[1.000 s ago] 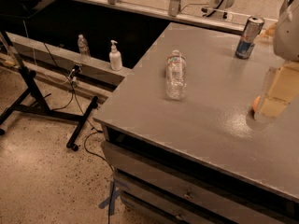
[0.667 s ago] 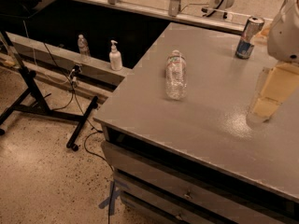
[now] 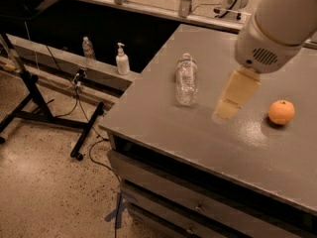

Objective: Place water bottle upright

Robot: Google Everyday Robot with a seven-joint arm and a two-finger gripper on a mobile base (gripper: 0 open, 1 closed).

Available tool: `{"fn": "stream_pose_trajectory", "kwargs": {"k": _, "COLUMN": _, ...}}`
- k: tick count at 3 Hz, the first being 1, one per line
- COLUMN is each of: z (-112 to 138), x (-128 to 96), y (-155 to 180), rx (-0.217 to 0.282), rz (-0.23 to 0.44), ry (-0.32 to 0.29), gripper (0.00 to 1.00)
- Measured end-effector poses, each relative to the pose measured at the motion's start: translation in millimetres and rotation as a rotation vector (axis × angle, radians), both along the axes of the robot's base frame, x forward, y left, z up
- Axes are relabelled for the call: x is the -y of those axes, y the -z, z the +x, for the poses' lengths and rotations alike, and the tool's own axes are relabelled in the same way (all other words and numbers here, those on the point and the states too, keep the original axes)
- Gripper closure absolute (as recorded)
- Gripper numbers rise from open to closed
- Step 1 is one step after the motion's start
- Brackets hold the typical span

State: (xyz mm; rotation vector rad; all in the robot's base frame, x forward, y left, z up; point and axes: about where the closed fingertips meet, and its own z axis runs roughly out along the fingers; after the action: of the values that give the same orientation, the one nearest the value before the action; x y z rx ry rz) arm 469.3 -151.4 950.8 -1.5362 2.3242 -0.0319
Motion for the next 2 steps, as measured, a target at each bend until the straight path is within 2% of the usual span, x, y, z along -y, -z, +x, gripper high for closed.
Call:
{"fn": "stream_pose_trajectory", "kwargs": {"k": 1, "z": 19.9, "x": -19.0, "y": 8.2, "rx": -0.04, "rz": 0.068, "ry": 0.111, "gripper": 0.0}}
{"fn": "stream_pose_trajectory", "kwargs": {"k": 2, "z": 45.7, "x": -37.1, "y": 11.1, "rx": -0.051, "rz": 0.125, "ry": 0.222, "gripper": 0.0}}
